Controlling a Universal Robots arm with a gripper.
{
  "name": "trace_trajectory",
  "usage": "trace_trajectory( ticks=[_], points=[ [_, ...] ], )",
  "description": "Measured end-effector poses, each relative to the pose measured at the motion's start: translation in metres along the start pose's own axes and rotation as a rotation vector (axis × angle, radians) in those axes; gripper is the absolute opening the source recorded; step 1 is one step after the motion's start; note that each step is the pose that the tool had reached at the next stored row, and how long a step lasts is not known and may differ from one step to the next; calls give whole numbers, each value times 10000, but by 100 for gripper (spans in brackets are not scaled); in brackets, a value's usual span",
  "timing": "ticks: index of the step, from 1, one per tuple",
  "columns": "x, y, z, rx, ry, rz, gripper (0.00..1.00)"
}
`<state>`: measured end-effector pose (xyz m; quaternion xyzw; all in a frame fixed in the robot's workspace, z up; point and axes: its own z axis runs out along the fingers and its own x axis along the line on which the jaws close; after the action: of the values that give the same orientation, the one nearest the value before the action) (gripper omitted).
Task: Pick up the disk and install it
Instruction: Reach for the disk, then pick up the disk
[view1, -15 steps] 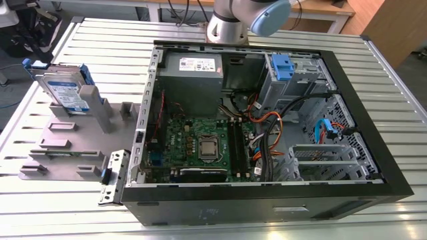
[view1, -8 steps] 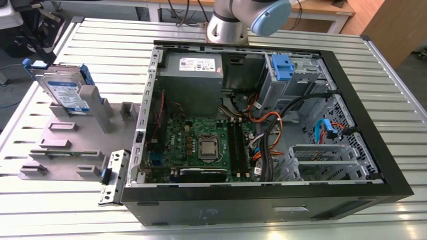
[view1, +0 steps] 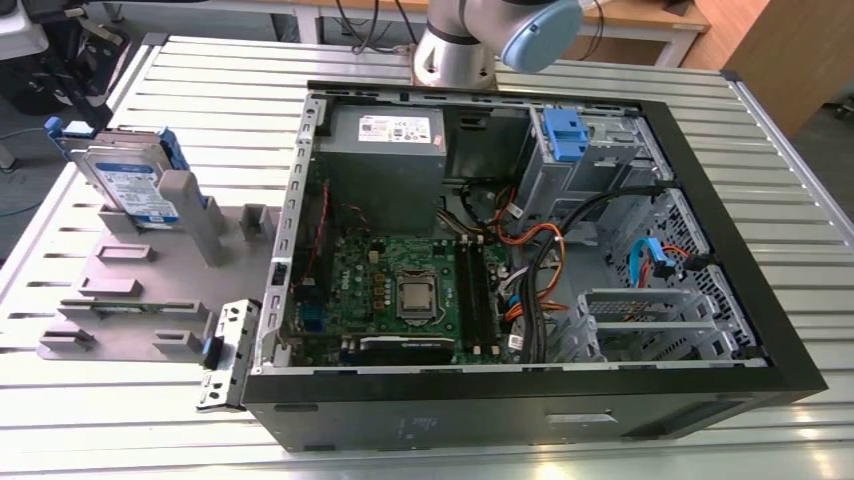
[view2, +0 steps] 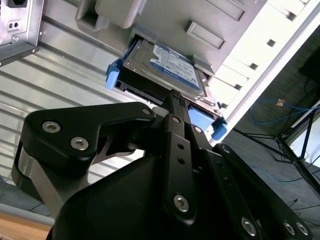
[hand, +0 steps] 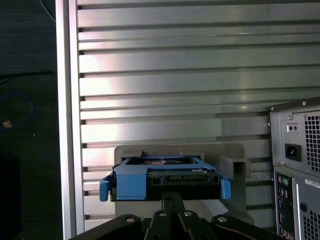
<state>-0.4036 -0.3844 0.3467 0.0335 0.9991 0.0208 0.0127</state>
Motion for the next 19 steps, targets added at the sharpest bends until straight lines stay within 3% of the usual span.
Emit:
trace_trajectory(
  ticks=[17,18,19],
  points=[
    [0,0,0,37,-3,-1,11],
    [0,0,0,117,-8,-3,11],
    [0,0,0,123,-8,-3,11]
  ],
)
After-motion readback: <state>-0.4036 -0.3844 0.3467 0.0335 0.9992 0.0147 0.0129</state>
